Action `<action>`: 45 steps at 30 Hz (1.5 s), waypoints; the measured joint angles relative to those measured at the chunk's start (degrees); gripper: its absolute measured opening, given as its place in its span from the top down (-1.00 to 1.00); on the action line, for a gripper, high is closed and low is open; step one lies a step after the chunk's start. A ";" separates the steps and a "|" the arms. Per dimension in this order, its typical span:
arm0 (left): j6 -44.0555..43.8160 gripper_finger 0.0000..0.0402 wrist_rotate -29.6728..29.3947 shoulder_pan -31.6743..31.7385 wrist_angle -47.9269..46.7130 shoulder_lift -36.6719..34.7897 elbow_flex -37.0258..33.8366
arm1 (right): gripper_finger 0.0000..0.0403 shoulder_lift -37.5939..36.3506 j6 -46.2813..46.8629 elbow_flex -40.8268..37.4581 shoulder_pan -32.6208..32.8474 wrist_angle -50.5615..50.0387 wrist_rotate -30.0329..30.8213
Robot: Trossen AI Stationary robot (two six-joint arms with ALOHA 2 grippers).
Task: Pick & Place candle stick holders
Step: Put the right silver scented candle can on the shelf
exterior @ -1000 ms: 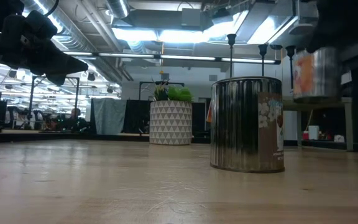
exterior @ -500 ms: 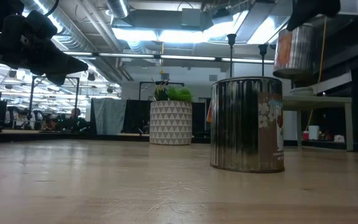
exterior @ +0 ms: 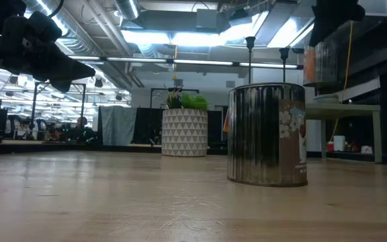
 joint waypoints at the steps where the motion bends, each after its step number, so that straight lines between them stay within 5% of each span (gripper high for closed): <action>1: 0.00 0.94 -0.02 0.02 0.02 0.00 -0.02 | 1.00 0.00 0.00 -0.19 -0.88 0.13 0.39; 19: 0.00 0.95 -0.01 0.01 0.02 -0.01 -0.02 | 1.00 0.00 -1.67 -2.41 -12.28 2.27 1.34; 45: 0.00 0.96 -0.01 0.01 0.00 -0.02 -0.02 | 1.00 0.04 -2.54 -8.25 -17.64 10.92 1.06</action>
